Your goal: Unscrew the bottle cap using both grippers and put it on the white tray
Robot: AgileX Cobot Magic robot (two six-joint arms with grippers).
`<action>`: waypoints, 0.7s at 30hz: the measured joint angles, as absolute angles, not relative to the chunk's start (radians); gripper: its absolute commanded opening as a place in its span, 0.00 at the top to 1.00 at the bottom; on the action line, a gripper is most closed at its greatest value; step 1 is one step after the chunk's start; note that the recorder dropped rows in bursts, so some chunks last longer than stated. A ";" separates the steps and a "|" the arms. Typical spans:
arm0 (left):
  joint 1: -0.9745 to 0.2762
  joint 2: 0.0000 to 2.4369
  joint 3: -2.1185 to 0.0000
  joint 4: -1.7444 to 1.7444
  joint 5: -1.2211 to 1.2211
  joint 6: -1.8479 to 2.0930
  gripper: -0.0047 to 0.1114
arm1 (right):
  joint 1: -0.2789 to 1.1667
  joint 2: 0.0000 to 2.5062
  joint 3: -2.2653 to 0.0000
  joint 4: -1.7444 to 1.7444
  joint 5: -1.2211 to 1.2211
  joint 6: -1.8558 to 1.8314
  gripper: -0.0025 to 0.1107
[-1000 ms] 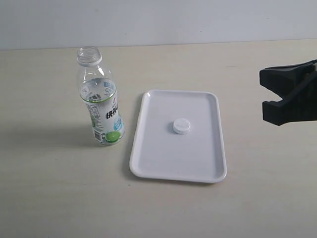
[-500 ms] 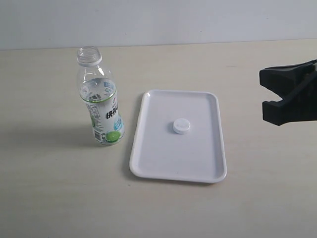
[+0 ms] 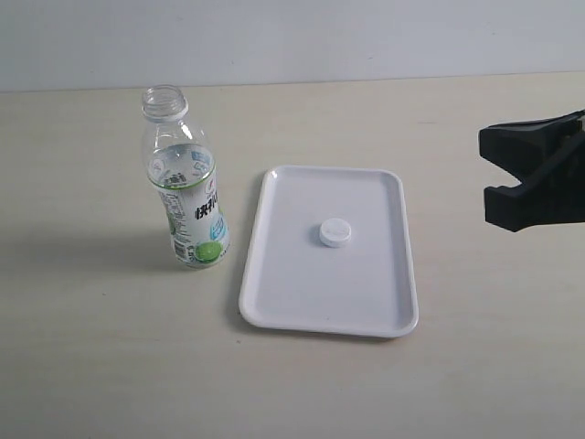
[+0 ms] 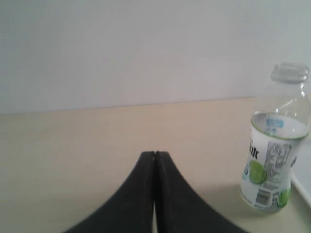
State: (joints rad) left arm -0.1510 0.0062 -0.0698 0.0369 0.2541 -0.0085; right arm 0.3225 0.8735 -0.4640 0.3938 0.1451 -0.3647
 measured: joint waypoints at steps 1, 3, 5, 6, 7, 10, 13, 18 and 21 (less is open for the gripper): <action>-0.151 0.006 -0.052 0.032 0.254 0.000 0.96 | 0.323 0.874 -0.464 0.394 0.145 -0.365 0.98; -0.151 0.006 -0.019 0.020 0.259 0.015 0.96 | 0.323 0.874 -0.464 0.394 0.145 -0.365 0.98; -0.151 0.006 -0.005 0.009 0.268 0.017 0.96 | 0.323 0.874 -0.464 0.394 0.145 -0.365 0.98; -0.151 0.006 -0.004 0.000 0.273 0.019 0.96 | 0.323 0.874 -0.464 0.394 0.145 -0.365 0.98; -0.151 0.006 -0.004 0.000 0.289 0.019 0.96 | 0.323 0.874 -0.464 0.394 0.145 -0.365 0.98; -0.151 0.006 -0.004 0.000 0.327 0.019 0.96 | 0.323 0.874 -0.464 0.394 0.145 -0.365 0.98; -0.151 0.006 -0.004 -0.017 0.346 0.019 0.96 | 0.323 0.874 -0.464 0.394 0.145 -0.365 0.98; -0.151 0.006 -0.004 -0.035 0.351 0.019 0.96 | 0.323 0.874 -0.464 0.394 0.145 -0.365 0.98; -0.151 0.006 -0.004 -0.035 0.351 0.019 0.96 | 0.323 0.874 -0.464 0.394 0.145 -0.365 0.98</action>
State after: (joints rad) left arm -0.1510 0.0060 -0.0035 -0.0354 0.3510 0.0188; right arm 0.3225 0.8735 -0.4640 0.3938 0.1451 -0.3647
